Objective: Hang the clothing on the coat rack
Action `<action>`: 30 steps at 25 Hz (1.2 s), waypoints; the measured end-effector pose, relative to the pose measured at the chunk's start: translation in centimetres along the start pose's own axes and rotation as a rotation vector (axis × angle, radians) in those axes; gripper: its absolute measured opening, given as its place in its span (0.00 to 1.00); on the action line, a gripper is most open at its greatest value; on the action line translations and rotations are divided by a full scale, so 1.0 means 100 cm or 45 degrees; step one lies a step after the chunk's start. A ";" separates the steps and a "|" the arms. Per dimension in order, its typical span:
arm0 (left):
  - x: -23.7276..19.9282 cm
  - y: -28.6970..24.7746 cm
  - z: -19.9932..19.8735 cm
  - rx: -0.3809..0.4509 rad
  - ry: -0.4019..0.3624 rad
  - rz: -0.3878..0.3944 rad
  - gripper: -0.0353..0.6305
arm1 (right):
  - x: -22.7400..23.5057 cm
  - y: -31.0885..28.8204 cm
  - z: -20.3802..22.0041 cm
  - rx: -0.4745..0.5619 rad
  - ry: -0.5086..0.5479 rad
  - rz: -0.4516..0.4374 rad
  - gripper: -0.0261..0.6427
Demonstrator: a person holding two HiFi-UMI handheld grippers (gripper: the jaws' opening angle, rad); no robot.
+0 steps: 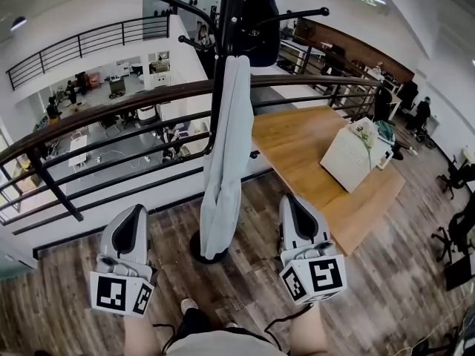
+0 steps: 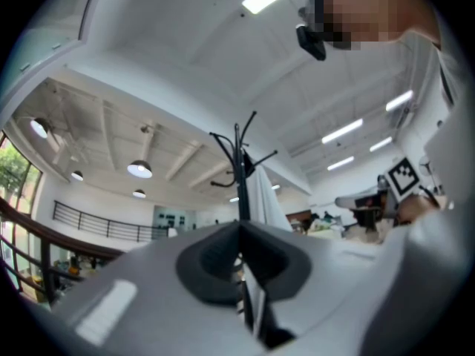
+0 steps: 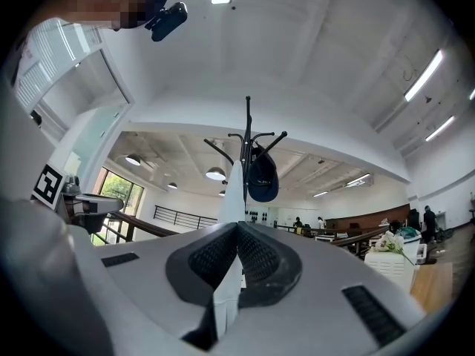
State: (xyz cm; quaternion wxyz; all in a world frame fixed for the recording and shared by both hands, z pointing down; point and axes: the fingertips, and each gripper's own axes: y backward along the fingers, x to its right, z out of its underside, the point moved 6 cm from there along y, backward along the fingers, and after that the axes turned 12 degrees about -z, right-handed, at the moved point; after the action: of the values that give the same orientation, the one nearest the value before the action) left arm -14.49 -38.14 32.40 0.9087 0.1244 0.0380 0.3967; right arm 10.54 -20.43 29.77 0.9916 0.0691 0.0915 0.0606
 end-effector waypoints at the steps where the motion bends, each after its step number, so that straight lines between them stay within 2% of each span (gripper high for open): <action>1: 0.003 0.003 0.000 -0.001 0.000 -0.002 0.06 | 0.000 0.004 0.000 -0.005 0.005 0.000 0.04; 13: 0.027 0.030 0.001 -0.023 0.005 -0.017 0.06 | -0.002 0.036 0.007 -0.020 -0.030 0.016 0.04; 22: 0.039 0.030 -0.003 -0.014 0.002 -0.018 0.06 | 0.005 0.046 0.004 -0.013 -0.037 0.024 0.04; 30: 0.029 0.031 -0.003 0.006 0.013 -0.045 0.06 | -0.001 0.043 0.007 -0.012 -0.052 0.024 0.04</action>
State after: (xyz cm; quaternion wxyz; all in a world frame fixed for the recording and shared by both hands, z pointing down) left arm -14.81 -33.93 33.00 0.9151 0.1240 0.0457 0.3810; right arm 10.11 -16.30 31.09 0.9929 0.0667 0.0704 0.0690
